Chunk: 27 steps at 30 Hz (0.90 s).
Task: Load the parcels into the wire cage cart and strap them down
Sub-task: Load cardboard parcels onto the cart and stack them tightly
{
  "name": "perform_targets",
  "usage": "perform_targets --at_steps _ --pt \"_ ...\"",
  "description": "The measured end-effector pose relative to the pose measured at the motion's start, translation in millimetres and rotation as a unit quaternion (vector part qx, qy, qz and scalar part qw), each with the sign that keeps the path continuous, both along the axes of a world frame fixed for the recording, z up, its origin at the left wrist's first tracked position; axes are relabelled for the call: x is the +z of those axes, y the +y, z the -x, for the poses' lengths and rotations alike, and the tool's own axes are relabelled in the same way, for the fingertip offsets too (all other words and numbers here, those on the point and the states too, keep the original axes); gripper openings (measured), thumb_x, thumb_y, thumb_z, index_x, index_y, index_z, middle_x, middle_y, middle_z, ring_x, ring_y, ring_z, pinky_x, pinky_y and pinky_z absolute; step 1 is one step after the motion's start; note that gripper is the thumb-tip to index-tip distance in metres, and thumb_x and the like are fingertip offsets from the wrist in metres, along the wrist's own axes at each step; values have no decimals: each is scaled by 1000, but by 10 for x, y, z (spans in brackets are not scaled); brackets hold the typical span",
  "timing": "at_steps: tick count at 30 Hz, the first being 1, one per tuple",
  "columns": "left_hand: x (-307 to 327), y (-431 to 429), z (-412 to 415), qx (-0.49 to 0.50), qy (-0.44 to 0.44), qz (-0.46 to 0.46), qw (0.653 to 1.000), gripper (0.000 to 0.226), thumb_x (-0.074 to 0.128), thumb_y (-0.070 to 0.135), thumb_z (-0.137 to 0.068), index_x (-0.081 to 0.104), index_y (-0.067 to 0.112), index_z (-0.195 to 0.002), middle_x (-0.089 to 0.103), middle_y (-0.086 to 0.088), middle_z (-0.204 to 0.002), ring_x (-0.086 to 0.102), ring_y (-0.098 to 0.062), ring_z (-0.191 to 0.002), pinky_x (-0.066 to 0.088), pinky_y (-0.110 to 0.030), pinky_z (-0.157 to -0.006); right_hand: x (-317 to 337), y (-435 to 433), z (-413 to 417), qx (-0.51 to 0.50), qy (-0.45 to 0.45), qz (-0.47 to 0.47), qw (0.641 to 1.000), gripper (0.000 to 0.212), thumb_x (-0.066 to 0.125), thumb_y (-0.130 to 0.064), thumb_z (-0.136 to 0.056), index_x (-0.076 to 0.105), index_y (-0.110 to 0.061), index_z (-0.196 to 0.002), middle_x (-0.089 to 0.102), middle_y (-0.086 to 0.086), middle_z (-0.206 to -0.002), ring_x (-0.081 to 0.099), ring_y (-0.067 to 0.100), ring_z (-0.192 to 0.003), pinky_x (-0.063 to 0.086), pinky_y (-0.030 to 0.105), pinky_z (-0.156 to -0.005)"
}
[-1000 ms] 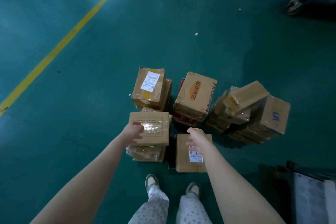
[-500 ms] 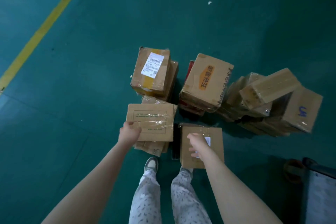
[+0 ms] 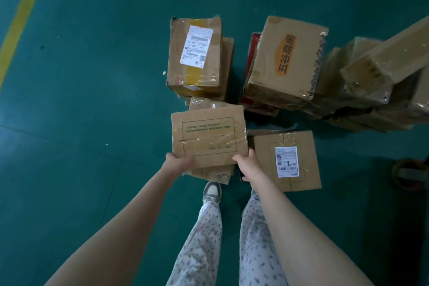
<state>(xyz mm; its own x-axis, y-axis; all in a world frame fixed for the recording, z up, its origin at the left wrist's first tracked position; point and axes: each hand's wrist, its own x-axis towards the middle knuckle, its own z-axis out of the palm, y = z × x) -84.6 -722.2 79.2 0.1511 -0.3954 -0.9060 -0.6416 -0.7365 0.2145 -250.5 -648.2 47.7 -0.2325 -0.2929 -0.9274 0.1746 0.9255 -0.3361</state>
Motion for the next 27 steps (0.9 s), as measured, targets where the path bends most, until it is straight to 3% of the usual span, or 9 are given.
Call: perform_targets --at_steps 4,9,14,17,20,22,24,27 --pt "98 114 222 -18 59 43 997 63 62 20 -86 25 7 -135 47 -5 -124 47 -21 -102 40 -31 -84 70 131 157 -80 66 19 994 69 51 -20 -93 12 -18 -149 30 8 -150 40 29 -131 37 44 -106" --pt "145 218 820 -84 150 51 984 57 59 18 -88 27 8 -135 51 -6 -124 50 -19 -102 39 -27 -83 123 576 600 -205 109 -6 973 66 53 -24 -90 20 -16 -146 45 9 -130 51 27 -110 45 45 -100" --pt "-152 534 1429 -150 167 -3 974 63 61 20 -88 25 7 -138 49 -6 -126 46 -19 -103 40 -30 -87 -60 1138 904 -295 155 -50 941 60 53 -21 -90 27 -9 -142 48 10 -129 50 27 -105 46 41 -96" --pt "-355 746 1595 -154 161 -27 975 65 57 20 -91 19 3 -141 45 -9 -132 44 -18 -108 36 -24 -84 -234 1286 987 -209 187 -92 955 52 51 -15 -92 31 -2 -138 50 13 -127 51 31 -108 46 37 -87" --pt "-504 878 1547 -172 143 -42 974 63 56 21 -92 23 1 -142 44 -10 -135 45 -21 -116 37 -25 -86 -334 1309 943 -111 216 -146 959 56 51 -18 -93 28 5 -140 30 21 -145 38 36 -128 39 37 -102" --pt "-548 871 1440 -187 120 -29 975 56 55 26 -91 34 5 -138 50 -10 -134 51 -27 -116 43 -35 -91 -285 1251 852 -59 273 -160 947 65 53 -19 -93 21 1 -145 12 21 -154 17 36 -141 22 42 -114" --pt "-580 769 1324 -185 97 8 978 50 53 27 -92 40 9 -137 55 -9 -124 57 -26 -104 47 -37 -83 -217 1155 734 -15 361 -100 927 65 54 -13 -91 21 -4 -147 9 20 -155 10 35 -143 16 45 -117" --pt "-647 493 1124 -159 65 93 981 46 50 20 -95 38 11 -138 51 -7 -116 50 -14 -79 41 -28 -71 -166 893 485 58 411 66 908 59 55 -8 -89 31 -10 -143 15 14 -155 18 29 -143 31 38 -113"
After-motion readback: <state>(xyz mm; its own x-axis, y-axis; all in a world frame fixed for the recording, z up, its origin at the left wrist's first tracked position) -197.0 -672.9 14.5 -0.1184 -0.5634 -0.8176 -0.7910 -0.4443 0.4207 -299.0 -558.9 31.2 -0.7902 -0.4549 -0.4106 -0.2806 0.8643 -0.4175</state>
